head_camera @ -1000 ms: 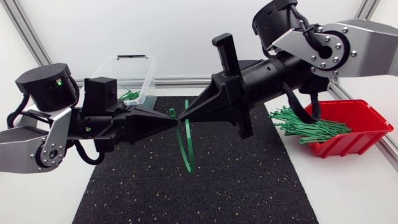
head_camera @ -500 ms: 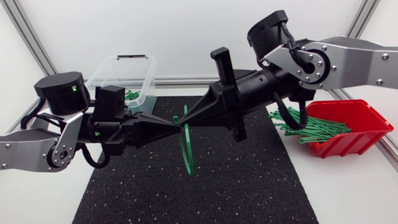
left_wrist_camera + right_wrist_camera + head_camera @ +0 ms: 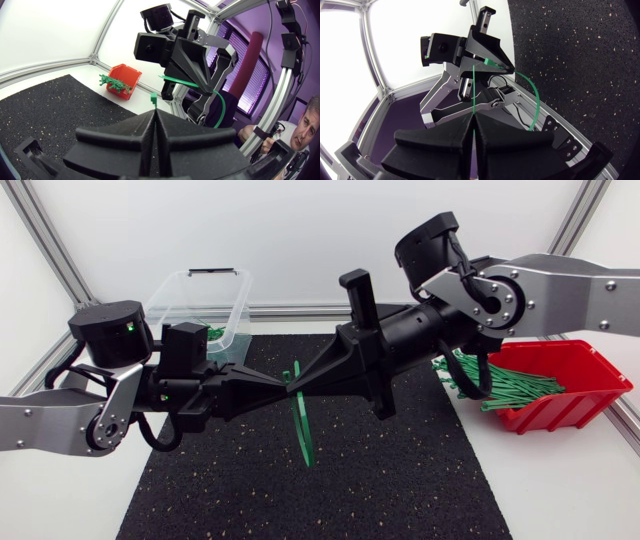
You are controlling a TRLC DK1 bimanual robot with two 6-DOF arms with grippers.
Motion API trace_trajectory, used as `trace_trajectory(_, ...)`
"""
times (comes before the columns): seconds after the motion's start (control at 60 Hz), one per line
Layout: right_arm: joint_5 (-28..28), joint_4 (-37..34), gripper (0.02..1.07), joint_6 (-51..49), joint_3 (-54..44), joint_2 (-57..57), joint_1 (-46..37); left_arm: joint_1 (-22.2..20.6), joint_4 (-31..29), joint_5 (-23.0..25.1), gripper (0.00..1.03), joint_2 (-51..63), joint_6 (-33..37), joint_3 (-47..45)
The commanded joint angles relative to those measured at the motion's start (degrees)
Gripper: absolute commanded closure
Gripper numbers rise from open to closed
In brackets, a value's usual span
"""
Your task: Take a green cable tie from the red box, thread the tail through the head to close it, then place it in the transparent bin on the left.
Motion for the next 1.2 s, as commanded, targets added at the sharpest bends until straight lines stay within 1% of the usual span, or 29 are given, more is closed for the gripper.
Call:
trace_trajectory(0.0,-0.3,-0.7,1.02,1.1,-1.5,0.2,0.6,-0.9,1.0,-0.1,1.00,0.8,0.5,0.9)
trace_trajectory(0.117,-0.4,-0.5,1.02,1.1,-1.5,1.0,1.2,-1.9,1.0,-1.6,1.00,1.4,-1.0,1.7)
trace_trajectory(0.217,-0.5,-0.3,1.02,1.1,-1.7,1.6,1.5,-1.8,1.0,-3.0,1.00,1.4,-3.3,2.1)
trace_trajectory(0.3,-0.6,-0.3,1.02,1.1,-1.8,2.0,1.5,-1.6,1.0,-5.1,1.00,1.4,-5.5,2.4)
trace_trajectory(0.433,-0.6,-0.4,1.02,1.2,-1.6,2.8,1.3,-1.7,1.1,-6.5,1.00,1.4,-8.0,2.0)
trace_trajectory(0.6,-0.6,-0.5,1.02,1.2,-0.8,4.2,0.7,-1.6,1.3,-6.7,1.00,1.1,-10.9,1.9)
trace_trajectory(0.767,-0.6,-0.5,1.02,1.2,0.5,5.1,0.5,-1.5,1.5,-6.7,1.00,0.9,-10.9,1.3)
trace_trajectory(0.917,-0.8,-0.3,1.02,1.2,1.1,5.8,-0.3,-1.6,3.0,-6.7,1.00,0.2,-10.6,-0.4)
trace_trajectory(1.183,-0.9,-0.1,1.02,1.2,1.1,4.2,-0.3,-1.6,3.4,-6.6,1.00,-0.1,-8.9,-2.3)
